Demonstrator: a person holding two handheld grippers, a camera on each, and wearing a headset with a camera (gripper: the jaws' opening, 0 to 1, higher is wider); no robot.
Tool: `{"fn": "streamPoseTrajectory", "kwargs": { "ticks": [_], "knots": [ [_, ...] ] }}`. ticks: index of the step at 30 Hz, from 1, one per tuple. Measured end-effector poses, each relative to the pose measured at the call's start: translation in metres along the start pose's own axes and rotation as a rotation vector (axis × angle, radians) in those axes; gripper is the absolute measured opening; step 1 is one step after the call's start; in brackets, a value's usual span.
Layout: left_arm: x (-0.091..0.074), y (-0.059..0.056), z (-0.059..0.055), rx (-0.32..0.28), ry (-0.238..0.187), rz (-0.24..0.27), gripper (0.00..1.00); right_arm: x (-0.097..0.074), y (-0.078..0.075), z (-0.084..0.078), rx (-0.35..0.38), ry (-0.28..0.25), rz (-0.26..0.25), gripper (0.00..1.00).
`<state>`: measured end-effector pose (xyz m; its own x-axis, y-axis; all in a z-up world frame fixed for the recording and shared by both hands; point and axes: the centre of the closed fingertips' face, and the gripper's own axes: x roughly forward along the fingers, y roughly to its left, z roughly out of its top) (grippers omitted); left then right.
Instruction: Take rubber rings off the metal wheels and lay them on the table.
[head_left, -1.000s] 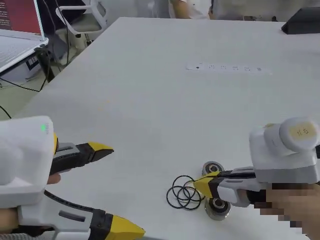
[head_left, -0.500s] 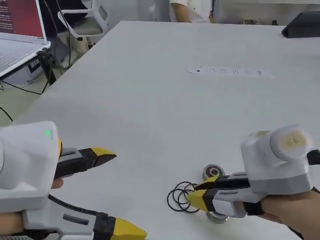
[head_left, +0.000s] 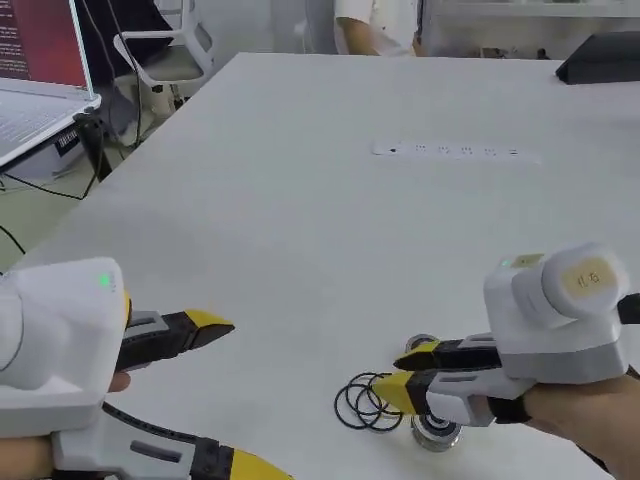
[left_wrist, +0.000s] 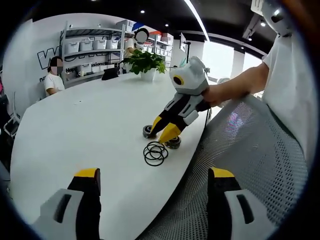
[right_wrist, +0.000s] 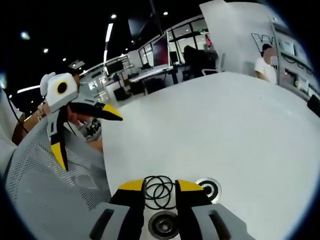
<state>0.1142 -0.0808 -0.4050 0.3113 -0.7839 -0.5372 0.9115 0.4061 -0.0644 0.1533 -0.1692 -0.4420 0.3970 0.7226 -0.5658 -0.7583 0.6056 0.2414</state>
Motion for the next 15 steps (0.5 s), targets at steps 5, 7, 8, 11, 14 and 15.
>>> {"fn": "streamPoseTrajectory", "kwargs": {
  "ticks": [5,7,8,11,14,15],
  "knots": [
    [0.0,0.0,0.001,-0.01,-0.009,0.0,0.87,-0.008,0.004,0.016,-0.009,-0.05,-0.007,0.24],
    [0.0,0.001,0.001,-0.014,-0.014,0.002,0.87,-0.012,0.007,0.023,-0.02,-0.07,-0.006,0.26],
    [-0.001,0.001,0.002,-0.013,-0.017,0.005,0.87,-0.014,0.009,0.026,-0.027,-0.079,-0.006,0.27],
    [-0.001,0.002,0.003,-0.014,-0.021,0.009,0.87,-0.022,0.012,0.033,-0.041,-0.102,-0.002,0.31],
    [-0.001,0.002,0.003,-0.013,-0.022,0.01,0.88,-0.029,0.013,0.037,-0.063,-0.111,-0.003,0.36],
    [-0.001,0.002,0.003,-0.013,-0.023,0.01,0.89,-0.033,0.011,0.038,-0.076,-0.113,-0.013,0.38]
  ]
}}
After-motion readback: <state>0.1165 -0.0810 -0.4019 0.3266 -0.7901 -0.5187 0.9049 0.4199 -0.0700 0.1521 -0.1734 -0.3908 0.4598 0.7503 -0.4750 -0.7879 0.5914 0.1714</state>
